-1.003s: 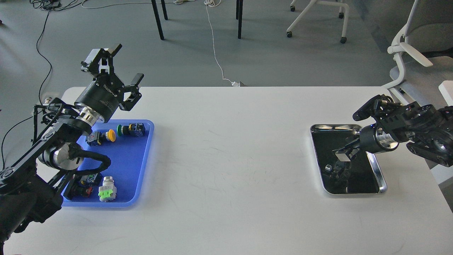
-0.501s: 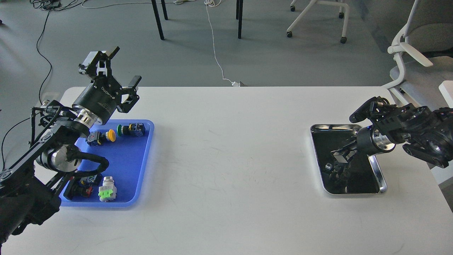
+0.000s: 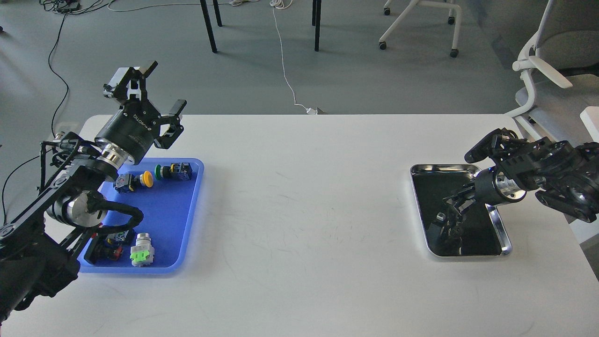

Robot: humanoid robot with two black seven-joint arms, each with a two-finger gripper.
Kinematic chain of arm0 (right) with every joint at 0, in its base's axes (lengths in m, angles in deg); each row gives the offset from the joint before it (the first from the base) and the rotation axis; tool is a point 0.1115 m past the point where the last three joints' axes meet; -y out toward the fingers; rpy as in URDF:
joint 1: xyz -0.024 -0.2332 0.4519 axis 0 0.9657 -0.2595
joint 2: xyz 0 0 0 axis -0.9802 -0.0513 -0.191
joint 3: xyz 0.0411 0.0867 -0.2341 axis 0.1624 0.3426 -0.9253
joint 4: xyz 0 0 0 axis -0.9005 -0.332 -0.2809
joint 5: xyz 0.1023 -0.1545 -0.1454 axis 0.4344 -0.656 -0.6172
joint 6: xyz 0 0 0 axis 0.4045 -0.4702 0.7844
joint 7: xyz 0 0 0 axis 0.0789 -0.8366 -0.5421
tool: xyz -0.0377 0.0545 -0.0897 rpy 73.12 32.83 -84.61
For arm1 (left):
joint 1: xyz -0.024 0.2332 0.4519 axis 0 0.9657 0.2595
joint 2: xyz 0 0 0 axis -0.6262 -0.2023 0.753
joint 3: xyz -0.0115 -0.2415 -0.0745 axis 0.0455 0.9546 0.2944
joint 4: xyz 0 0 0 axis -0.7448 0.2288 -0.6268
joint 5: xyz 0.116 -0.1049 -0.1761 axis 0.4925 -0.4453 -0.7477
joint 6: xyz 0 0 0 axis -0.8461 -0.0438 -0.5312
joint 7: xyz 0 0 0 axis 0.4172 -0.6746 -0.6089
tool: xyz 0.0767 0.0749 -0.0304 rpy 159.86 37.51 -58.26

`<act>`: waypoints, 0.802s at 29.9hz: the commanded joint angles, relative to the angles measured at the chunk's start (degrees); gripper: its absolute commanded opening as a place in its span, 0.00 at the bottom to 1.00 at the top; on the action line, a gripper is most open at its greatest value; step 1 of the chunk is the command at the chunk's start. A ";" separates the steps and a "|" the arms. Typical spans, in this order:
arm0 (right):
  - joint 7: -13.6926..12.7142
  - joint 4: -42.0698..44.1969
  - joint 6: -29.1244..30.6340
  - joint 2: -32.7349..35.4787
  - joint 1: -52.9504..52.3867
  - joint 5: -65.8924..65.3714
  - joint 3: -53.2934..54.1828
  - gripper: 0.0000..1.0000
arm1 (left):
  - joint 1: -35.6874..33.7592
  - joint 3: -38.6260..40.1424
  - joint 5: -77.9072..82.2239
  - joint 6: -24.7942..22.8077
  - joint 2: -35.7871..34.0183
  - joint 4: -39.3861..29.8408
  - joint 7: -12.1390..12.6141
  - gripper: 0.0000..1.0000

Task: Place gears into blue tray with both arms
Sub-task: 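Grasp a small black gear in the metal tray with the right gripper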

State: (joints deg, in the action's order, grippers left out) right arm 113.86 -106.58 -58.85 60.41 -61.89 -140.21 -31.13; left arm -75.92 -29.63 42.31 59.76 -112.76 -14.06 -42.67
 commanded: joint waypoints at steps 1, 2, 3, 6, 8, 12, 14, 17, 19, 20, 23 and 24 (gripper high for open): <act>0.01 -0.01 0.00 -0.02 0.00 0.00 0.00 0.23 | -0.01 0.00 0.00 0.00 0.00 0.07 0.00 0.98; 0.01 -0.09 0.00 -0.02 0.00 0.00 0.09 0.22 | -0.01 0.09 0.00 0.00 0.00 0.07 0.00 0.98; 0.01 -0.01 0.08 -0.02 0.00 0.00 0.00 0.21 | -0.01 0.09 0.00 0.00 0.00 0.07 0.00 0.98; 0.01 -0.09 0.08 -0.02 0.00 0.09 0.09 0.20 | -0.01 0.00 0.00 0.00 0.00 -0.02 0.00 0.98; 0.01 -0.09 0.08 -0.02 0.00 0.00 0.09 0.19 | -0.01 0.09 0.00 0.00 0.09 0.06 0.00 0.98; 0.01 -0.09 0.08 0.07 0.00 0.09 0.09 0.18 | -0.01 0.00 0.00 0.00 0.09 -0.02 0.00 0.98; 0.01 -0.09 0.08 0.07 0.00 0.18 0.35 0.18 | -0.01 0.09 0.00 0.00 0.09 0.06 0.00 0.98; 0.01 -0.44 0.08 0.16 -0.79 0.27 0.62 0.18 | -0.01 0.09 0.00 0.00 0.09 -0.02 0.00 0.98; 0.01 -0.71 0.08 0.33 -1.67 0.88 0.88 0.18 | -0.01 0.09 0.00 0.00 0.09 0.06 0.00 0.98; 0.01 -1.06 0.08 0.33 -2.80 1.49 0.88 0.18 | -0.01 0.09 0.00 0.00 0.09 0.07 0.00 0.98; 0.01 -3.60 0.26 1.21 -5.79 2.11 0.88 0.18 | -0.10 0.09 0.00 0.00 0.26 -0.02 0.00 0.98; 0.01 -4.74 0.35 1.47 -7.02 2.20 0.88 0.18 | -0.10 0.09 0.00 0.00 0.26 -0.02 0.00 0.98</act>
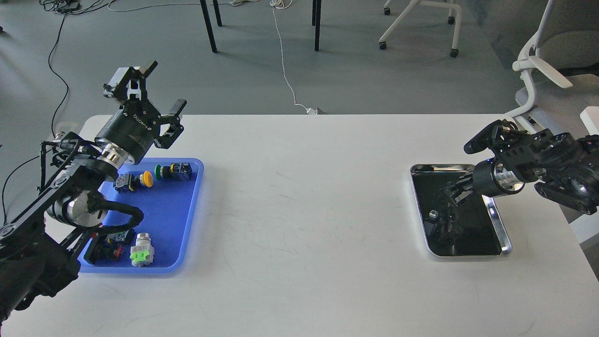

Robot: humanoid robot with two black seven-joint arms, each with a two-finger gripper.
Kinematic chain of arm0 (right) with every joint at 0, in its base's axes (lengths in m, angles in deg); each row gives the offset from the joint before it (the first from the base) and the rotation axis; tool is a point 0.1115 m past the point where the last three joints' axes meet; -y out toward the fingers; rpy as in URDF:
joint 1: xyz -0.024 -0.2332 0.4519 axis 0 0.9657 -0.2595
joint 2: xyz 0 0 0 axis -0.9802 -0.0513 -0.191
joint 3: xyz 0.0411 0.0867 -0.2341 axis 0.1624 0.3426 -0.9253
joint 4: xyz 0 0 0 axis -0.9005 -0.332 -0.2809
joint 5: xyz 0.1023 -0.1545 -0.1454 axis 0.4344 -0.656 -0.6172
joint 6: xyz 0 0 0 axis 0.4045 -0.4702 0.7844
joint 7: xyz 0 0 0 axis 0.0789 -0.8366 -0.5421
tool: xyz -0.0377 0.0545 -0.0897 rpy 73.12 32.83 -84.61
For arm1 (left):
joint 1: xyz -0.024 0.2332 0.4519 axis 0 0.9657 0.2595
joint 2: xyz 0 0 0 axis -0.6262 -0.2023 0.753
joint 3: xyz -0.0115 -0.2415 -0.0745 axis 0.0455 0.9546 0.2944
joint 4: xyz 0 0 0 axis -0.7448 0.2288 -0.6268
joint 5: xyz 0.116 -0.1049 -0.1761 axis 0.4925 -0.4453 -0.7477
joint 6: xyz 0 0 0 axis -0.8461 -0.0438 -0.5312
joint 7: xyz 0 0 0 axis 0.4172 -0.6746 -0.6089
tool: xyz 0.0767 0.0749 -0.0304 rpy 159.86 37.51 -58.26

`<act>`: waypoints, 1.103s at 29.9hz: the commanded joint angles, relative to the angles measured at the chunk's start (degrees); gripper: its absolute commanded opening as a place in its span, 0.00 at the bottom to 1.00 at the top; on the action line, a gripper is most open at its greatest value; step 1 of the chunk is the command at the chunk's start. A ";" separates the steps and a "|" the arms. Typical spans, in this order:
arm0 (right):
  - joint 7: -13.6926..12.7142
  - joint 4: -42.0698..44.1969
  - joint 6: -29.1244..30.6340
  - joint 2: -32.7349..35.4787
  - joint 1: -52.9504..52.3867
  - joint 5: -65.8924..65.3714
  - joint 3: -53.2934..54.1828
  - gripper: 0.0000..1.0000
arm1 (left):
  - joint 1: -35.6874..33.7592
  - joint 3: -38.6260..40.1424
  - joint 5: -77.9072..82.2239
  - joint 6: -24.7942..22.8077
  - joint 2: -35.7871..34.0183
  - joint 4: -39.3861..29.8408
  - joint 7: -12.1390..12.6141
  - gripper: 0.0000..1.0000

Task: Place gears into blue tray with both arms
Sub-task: 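Grasp a small black gear in the metal tray with the right gripper, then carry the black gear toward the table center and release it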

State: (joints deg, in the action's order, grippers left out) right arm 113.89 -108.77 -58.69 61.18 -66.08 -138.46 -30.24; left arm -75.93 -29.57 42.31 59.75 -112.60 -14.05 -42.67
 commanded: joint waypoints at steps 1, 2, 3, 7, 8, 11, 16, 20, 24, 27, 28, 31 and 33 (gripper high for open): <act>-0.02 -3.43 0.27 0.89 -4.15 0.62 -0.01 0.18 | -0.08 0.03 0.00 0.00 0.19 0.05 0.00 0.98; -0.02 -4.57 0.36 0.98 -5.81 0.62 -0.10 0.18 | -0.08 0.03 0.00 0.00 0.19 -0.03 0.00 0.98; -0.02 -5.54 0.36 0.98 -7.14 0.62 -0.10 0.18 | -0.08 -0.06 0.00 0.00 0.19 0.05 0.00 0.98; -0.02 -8.44 0.45 -2.78 -12.41 1.84 -0.27 0.19 | -0.17 -0.32 0.09 0.00 0.37 -0.04 0.00 0.98; -0.02 -8.89 0.53 -5.07 -13.29 3.07 -0.53 0.19 | -0.26 -0.32 0.09 0.00 0.37 -0.04 0.00 0.98; -0.02 -8.98 0.53 -12.36 -14.97 7.90 -0.71 0.19 | -0.52 -0.32 0.09 0.00 0.37 0.05 0.00 0.98; -0.02 -8.01 -0.08 -26.36 -15.59 14.23 -2.46 0.19 | -0.44 -0.32 0.09 0.00 0.20 -0.04 0.00 0.98; -0.02 -7.75 -0.61 -26.36 -14.97 18.37 -4.31 0.19 | -0.17 -0.24 0.00 0.00 -0.33 -0.04 0.00 0.98; -0.02 -7.75 -2.71 -26.36 -13.83 19.96 -4.58 0.19 | -0.17 -0.24 0.00 0.00 -0.51 -0.12 0.00 0.98; -0.02 -7.92 -3.60 -26.36 -12.52 21.62 -4.49 0.19 | -0.17 -0.24 0.00 0.00 -0.51 -0.12 0.00 0.98; -0.02 -8.10 -3.68 -26.36 -11.99 22.41 -4.49 0.19 | -0.17 -0.24 0.00 0.00 -0.51 -0.12 0.00 0.98; -0.02 -8.63 -3.95 -26.36 -11.02 23.73 -4.40 0.19 | -0.08 -0.32 0.00 0.00 -0.51 -0.39 0.00 0.98; -0.02 -9.50 -4.47 -26.36 -9.97 24.00 -4.40 0.19 | -0.08 -0.32 0.00 0.00 -0.51 -0.47 0.00 0.98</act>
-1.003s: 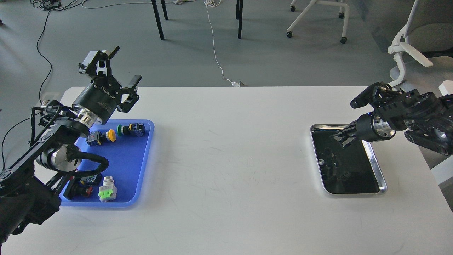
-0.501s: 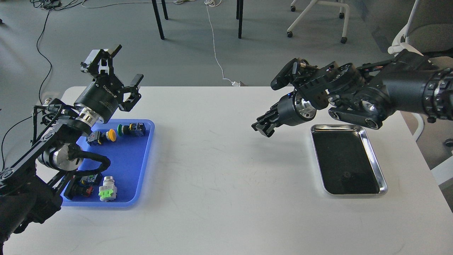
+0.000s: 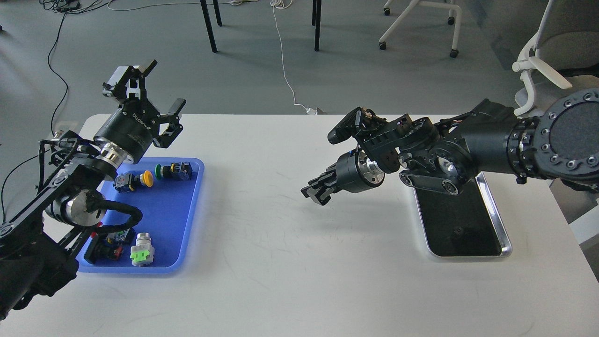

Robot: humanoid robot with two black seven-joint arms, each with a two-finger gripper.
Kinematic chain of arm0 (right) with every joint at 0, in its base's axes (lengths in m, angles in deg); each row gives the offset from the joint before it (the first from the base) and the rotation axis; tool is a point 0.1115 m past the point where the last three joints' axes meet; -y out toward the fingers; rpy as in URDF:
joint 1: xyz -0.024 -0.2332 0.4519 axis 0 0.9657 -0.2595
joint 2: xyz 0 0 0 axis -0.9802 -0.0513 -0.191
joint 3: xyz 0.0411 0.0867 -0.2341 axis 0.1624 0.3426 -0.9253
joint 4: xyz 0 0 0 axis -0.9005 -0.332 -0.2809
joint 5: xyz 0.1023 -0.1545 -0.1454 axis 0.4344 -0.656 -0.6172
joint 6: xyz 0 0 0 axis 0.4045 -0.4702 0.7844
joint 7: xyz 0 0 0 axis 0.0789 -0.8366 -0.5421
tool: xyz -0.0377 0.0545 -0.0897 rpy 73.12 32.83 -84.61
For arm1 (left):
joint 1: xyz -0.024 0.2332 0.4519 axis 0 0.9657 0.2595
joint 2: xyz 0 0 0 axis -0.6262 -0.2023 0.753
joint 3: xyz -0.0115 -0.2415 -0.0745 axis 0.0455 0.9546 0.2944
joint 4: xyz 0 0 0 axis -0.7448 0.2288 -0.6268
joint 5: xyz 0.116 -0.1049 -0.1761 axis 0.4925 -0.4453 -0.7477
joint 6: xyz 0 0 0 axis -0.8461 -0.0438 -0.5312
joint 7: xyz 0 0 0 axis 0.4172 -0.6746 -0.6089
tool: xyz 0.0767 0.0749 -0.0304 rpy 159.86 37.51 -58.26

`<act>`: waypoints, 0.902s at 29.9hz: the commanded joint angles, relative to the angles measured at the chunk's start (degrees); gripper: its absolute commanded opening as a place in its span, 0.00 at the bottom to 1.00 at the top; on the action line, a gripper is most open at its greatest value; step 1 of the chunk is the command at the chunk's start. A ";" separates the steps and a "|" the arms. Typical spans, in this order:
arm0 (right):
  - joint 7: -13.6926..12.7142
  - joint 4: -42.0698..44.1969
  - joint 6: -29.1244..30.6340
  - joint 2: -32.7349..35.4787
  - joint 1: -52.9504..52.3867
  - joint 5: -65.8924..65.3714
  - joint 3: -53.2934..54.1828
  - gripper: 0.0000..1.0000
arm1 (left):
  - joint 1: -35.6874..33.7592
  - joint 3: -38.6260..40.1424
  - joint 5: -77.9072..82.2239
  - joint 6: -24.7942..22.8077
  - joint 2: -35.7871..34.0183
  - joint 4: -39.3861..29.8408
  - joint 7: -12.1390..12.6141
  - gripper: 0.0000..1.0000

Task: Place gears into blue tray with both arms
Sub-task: 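Carry the black gear toward the table center and release it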

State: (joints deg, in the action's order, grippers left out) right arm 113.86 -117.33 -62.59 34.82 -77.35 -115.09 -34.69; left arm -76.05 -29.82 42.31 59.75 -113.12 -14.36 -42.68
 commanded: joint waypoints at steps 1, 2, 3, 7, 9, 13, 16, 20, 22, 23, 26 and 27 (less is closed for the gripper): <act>0.01 -1.29 -1.18 0.01 1.83 0.63 0.04 0.19 | 0.03 -0.08 0.00 0.09 0.01 -0.17 0.00 0.98; 0.01 -1.56 -1.71 0.01 2.18 0.63 0.04 0.19 | 0.03 -0.08 0.00 0.00 -0.07 -0.17 0.00 0.98; 0.01 -1.82 -1.89 0.01 2.27 0.54 0.04 0.19 | 0.03 -0.08 0.00 0.00 -0.07 -0.17 0.00 0.98; 0.01 -2.09 -1.89 0.01 2.62 0.02 -0.05 0.20 | 0.12 -0.08 0.00 0.00 -0.43 -0.17 0.00 0.98; 0.01 -2.00 -1.97 0.01 3.32 -0.16 -0.13 0.20 | 0.39 -0.08 0.00 0.00 -0.43 -0.17 0.00 0.98; 0.01 -1.82 -2.06 0.01 4.38 -0.60 -0.31 0.22 | 0.56 0.01 0.00 0.00 -0.51 -0.26 0.00 0.98; 0.01 -1.65 -2.15 0.01 4.82 -0.69 -2.06 0.23 | 0.56 0.01 0.00 0.00 -0.51 -0.26 0.00 0.98; 0.01 -1.56 -2.59 0.01 4.91 -0.69 -3.03 0.24 | 0.56 0.01 0.00 0.00 -0.51 -0.26 0.00 0.98; 0.01 -1.39 -2.59 0.01 4.91 -0.86 -3.73 0.24 | 0.56 0.01 0.00 0.00 -0.51 -0.26 0.00 0.98; 0.01 -1.38 -2.59 0.01 4.91 -1.30 -4.09 0.24 | 0.56 0.01 0.09 0.00 -0.51 -0.26 0.00 0.98; 0.01 -1.30 -2.59 0.01 4.91 -1.83 -4.26 0.27 | 0.56 0.01 0.00 0.00 -0.51 -0.26 0.00 0.98; 0.01 -1.30 -2.59 0.01 4.91 -1.83 -4.26 0.27 | 0.56 0.01 0.09 0.00 -0.51 -0.26 0.00 0.98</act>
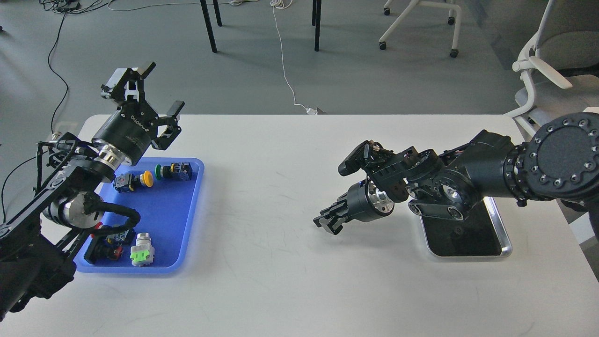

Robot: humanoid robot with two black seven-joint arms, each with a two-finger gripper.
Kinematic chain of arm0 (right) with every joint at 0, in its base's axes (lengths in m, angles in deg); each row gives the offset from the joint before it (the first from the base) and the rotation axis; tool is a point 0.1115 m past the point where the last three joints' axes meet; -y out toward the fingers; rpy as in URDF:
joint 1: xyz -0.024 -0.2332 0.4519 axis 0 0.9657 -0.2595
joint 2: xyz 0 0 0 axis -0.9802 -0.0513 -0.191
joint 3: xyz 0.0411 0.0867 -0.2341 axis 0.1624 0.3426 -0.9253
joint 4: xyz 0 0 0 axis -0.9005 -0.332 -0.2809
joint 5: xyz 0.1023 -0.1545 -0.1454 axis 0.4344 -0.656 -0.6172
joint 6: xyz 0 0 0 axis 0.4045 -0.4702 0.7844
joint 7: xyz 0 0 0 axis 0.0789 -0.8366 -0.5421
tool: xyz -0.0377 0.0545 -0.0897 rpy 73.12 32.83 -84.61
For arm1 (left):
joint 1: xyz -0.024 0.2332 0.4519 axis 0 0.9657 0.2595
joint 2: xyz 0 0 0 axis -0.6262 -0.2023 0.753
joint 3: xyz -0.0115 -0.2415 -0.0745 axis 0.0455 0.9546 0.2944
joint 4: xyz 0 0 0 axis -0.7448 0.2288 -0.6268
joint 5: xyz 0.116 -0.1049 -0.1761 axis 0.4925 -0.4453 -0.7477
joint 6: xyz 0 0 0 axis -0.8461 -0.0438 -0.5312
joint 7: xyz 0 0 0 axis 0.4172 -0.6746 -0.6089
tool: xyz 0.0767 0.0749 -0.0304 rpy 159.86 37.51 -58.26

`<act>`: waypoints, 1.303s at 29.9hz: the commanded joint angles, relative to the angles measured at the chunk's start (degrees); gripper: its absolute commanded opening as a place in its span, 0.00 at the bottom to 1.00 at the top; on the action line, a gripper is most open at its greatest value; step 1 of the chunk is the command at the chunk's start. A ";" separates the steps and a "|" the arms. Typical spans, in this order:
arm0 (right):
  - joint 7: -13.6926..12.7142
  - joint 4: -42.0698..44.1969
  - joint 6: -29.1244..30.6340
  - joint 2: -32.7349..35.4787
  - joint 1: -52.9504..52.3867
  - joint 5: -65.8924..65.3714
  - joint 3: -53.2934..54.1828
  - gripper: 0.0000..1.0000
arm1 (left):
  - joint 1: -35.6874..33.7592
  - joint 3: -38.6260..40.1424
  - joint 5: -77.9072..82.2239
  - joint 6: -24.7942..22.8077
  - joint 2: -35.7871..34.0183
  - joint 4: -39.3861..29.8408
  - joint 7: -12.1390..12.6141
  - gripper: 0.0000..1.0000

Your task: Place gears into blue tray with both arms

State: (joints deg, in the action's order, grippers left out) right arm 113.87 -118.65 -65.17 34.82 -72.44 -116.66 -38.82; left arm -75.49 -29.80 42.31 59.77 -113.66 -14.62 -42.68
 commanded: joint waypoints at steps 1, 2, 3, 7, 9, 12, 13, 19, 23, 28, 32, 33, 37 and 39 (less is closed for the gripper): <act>0.00 0.11 -0.10 0.00 0.00 -0.26 -0.13 0.28 | 0.00 0.00 0.00 -0.01 0.03 0.01 0.00 0.98; 0.00 0.11 -0.10 0.00 0.09 -0.26 -0.13 0.30 | 0.00 0.00 0.00 -0.01 0.03 0.01 -0.08 0.98; 0.00 0.11 -0.19 0.00 0.09 -0.17 -0.13 0.32 | 0.00 0.00 0.00 -0.01 0.03 0.01 0.00 0.98; 0.00 0.11 -0.36 0.00 0.09 0.01 -0.04 0.47 | 0.00 0.00 0.00 -0.01 0.03 0.01 -0.08 0.98; 0.00 0.28 -1.24 0.00 0.09 0.18 -0.04 0.61 | 0.00 0.00 0.00 -0.01 0.03 0.01 0.00 0.98; 0.00 0.64 -2.82 0.00 0.00 0.36 0.22 0.74 | 0.00 0.00 0.00 -0.01 0.03 0.01 0.00 0.98; 0.00 0.64 -3.09 0.00 -0.17 0.53 0.57 0.77 | 0.00 0.00 0.09 -0.01 -0.06 0.01 0.00 0.98; 0.00 1.08 -2.91 0.00 -1.05 10.79 7.06 0.96 | -0.18 0.00 0.09 -0.01 -0.85 0.01 -0.08 0.98; 0.00 0.64 -2.65 0.00 0.52 17.39 16.98 0.97 | -0.09 -0.01 0.09 -0.10 -1.12 0.01 -0.17 0.98; 0.00 0.64 -2.03 9.56 9.91 23.12 35.42 0.97 | -0.18 -0.09 0.26 -0.45 -0.94 0.01 -0.26 0.98; 0.00 0.37 0.41 16.60 19.40 28.20 51.25 0.97 | -0.18 -0.18 4.99 -1.59 -0.59 0.01 -1.93 0.98; 0.00 0.63 2.17 17.83 21.43 30.31 53.90 0.97 | -0.18 -0.18 6.58 -2.03 -0.33 0.01 -2.19 0.98; 0.00 0.90 8.24 23.46 28.90 40.15 64.62 0.97 | 0.00 -0.53 11.42 -3.88 -0.06 -0.78 -2.54 0.98; 0.00 1.08 10.61 26.10 32.42 44.81 69.54 0.98 | 0.00 -1.32 13.61 -3.97 -0.15 -1.57 -2.63 0.98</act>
State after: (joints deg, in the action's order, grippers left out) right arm 113.85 -117.74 -57.98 57.23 -44.84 -78.25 23.82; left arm -75.55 -30.30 52.88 56.25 -113.77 -15.17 -45.15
